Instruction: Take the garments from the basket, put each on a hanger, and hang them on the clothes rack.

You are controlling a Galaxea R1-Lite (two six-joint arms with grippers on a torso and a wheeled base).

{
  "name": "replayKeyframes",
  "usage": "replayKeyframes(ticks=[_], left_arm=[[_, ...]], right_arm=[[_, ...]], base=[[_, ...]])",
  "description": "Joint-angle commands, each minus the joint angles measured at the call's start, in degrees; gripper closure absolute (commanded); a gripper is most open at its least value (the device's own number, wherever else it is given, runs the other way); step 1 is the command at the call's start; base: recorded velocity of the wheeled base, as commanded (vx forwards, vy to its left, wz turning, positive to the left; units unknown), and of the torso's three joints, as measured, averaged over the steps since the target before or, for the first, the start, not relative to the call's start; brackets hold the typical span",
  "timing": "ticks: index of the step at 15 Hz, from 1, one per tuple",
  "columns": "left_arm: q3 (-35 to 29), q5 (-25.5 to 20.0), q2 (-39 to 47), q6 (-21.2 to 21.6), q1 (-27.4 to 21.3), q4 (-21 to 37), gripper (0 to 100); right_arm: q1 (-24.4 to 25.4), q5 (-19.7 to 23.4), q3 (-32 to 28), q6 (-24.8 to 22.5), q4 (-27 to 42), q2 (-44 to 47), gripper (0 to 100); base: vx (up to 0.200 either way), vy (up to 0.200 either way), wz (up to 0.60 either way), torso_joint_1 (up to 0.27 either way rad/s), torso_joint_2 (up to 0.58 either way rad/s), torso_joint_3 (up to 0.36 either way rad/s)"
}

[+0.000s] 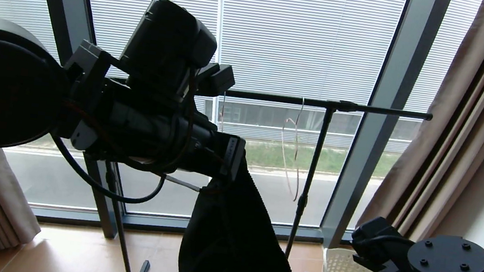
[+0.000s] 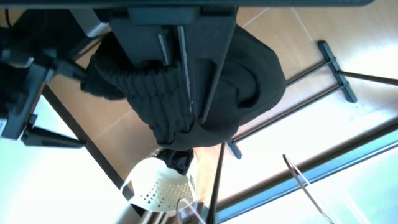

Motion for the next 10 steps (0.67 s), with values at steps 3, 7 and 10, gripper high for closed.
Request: replayKeyframes(ticks=[3,7,10], left_arm=[[-5.1,1.9,4.9,-0.2,0.3,0.2,100],[-9.0,4.0,8.0,-0.2,0.3,0.5,100],[-9.0,4.0,8.1,-0.1,0.2,0.7,100]], right_arm=[[0.9,2.1,5.0,-1.4,-5.5,0.5,0],[0.8,5.8,9.5,-5.6,-13.1,-0.7,0],[0.8,8.5,8.8,-6.7,-18.9,-0.1,0]], base=[[0.000,0.000,0.00,0.000,0.00,0.000],[0.000,0.000,0.00,0.000,0.00,0.000],[0.000,0.000,0.00,0.000,0.00,0.000]])
